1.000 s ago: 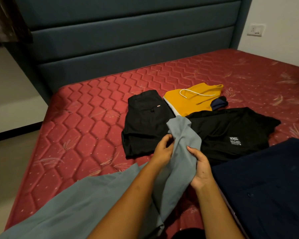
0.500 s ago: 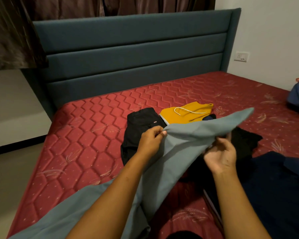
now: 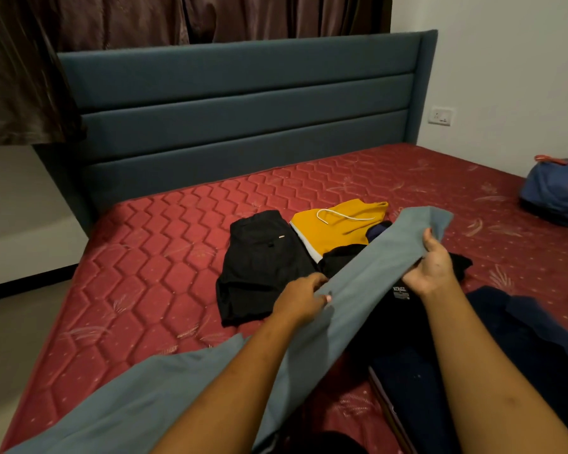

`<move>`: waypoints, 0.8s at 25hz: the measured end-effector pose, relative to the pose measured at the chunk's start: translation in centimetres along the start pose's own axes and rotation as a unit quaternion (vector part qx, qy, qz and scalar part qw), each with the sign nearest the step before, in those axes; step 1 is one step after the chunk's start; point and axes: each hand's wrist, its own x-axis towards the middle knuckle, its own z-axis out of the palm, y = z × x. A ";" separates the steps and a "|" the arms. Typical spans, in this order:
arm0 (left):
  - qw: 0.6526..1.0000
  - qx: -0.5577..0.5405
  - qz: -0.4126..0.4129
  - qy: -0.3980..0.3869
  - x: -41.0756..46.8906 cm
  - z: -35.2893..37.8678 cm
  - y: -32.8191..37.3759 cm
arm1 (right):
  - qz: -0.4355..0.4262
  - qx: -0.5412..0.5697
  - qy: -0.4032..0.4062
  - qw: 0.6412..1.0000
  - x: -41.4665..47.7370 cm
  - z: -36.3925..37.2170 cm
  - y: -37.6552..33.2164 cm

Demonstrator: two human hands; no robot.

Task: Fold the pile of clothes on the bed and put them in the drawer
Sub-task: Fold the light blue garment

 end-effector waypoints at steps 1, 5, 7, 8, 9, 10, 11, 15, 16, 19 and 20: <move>0.999 0.033 -0.004 -0.038 -0.1 1.1 -0.9 | -0.003 0.002 0.008 1.000 0.2 -0.3 -0.5; 0.974 0.151 -0.057 -0.162 -2.0 5.1 -5.3 | 0.011 -0.029 0.070 0.997 1.7 -3.2 -0.6; 0.967 0.160 -0.072 -0.183 -3.5 6.4 -6.3 | -0.005 -0.077 0.150 0.986 3.0 -6.0 -0.2; 0.966 0.160 -0.072 -0.192 -4.2 6.8 -6.2 | -0.027 -0.151 0.213 0.965 3.3 -7.5 -0.1; 0.964 0.162 -0.069 -0.197 -4.8 7.1 -5.7 | -0.044 -0.262 0.285 0.921 3.4 -8.8 -0.2; 0.965 0.167 -0.061 -0.193 -5.2 7.4 -5.0 | -0.045 -0.381 0.338 0.860 3.4 -9.9 -0.2; 0.966 0.176 -0.052 -0.183 -5.5 7.7 -4.1 | -0.041 -0.483 0.350 0.802 3.5 -10.6 -0.3; 0.964 0.239 -0.007 -0.118 -5.5 9.6 -1.4 | -0.010 -0.704 0.238 0.669 3.8 -10.4 -0.4; 0.963 0.254 0.006 -0.094 -5.5 10.4 -1.0 | 0.007 -0.730 0.230 0.644 3.9 -10.3 -0.4; 0.953 0.301 0.013 -0.033 -5.9 11.5 -0.5 | 0.068 -0.788 0.229 0.567 4.0 -10.1 -1.0; 0.955 0.295 0.016 -0.032 -6.0 11.4 -0.6 | 0.088 -0.800 0.231 0.548 4.1 -9.9 -1.4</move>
